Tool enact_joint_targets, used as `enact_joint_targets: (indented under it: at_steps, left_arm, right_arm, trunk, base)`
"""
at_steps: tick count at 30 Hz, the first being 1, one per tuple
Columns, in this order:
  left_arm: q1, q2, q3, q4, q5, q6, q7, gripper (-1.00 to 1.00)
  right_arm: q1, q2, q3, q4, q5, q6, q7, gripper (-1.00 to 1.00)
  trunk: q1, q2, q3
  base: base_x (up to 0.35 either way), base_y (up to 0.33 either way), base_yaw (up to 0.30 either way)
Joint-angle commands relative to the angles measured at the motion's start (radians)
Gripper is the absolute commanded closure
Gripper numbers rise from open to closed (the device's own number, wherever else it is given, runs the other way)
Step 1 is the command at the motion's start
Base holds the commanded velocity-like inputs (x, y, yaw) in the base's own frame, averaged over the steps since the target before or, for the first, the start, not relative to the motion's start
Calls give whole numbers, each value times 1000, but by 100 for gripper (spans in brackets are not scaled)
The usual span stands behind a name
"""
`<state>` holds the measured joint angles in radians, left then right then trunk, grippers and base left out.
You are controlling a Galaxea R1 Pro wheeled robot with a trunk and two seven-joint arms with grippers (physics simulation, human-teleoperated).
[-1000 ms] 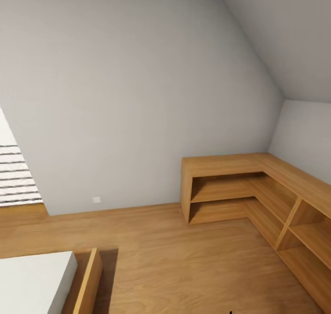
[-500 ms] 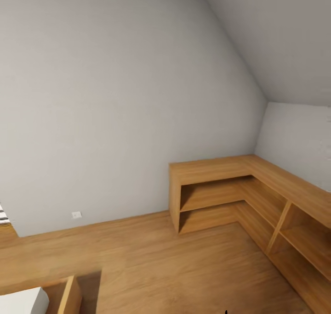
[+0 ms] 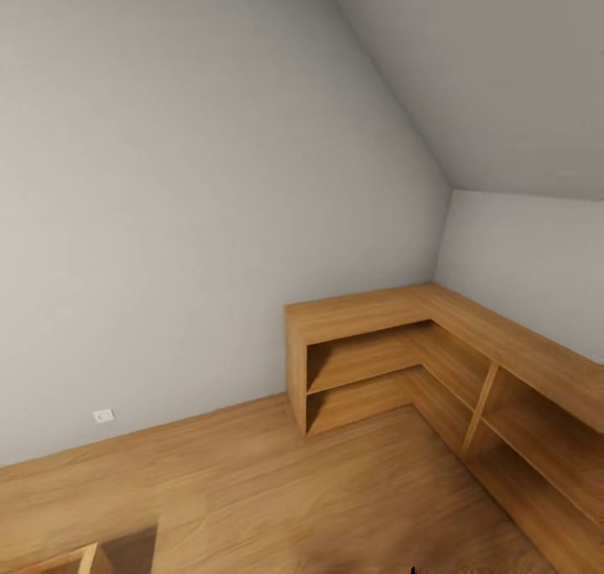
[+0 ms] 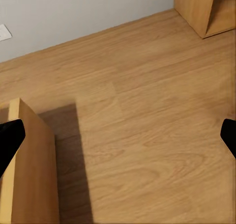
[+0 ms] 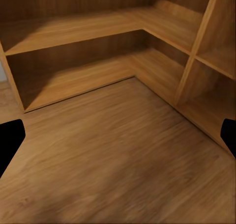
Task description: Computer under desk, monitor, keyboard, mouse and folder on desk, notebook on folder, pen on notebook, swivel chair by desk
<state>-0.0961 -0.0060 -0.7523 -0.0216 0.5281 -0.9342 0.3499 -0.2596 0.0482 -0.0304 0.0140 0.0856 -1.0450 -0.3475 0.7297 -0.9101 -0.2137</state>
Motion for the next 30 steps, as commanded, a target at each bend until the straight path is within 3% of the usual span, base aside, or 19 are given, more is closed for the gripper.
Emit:
enact_joint_targets:
  at_steps: [1,11,30]
  left_arm:
    - [-1,0,-9,0,4,-2,6,-100]
    - [-1,-11,-9,0,4,0,9,-100]
    - [-1,-12,-8,0,4,0,10,-100]
  right_arm:
    - [-1,0,-3,1,9,-2,-7,-100]
    - [-1,-1,-3,1,9,-2,-6,-100]
    - [-1,-1,-3,1,9,-2,-6,-100]
  trunk:
    - [0,-1,0]
    - [0,-1,9]
    - [0,-1,28]
  base:
    - [9,0,-209]
    - [65,0,-210]
    - [302,0,-210]
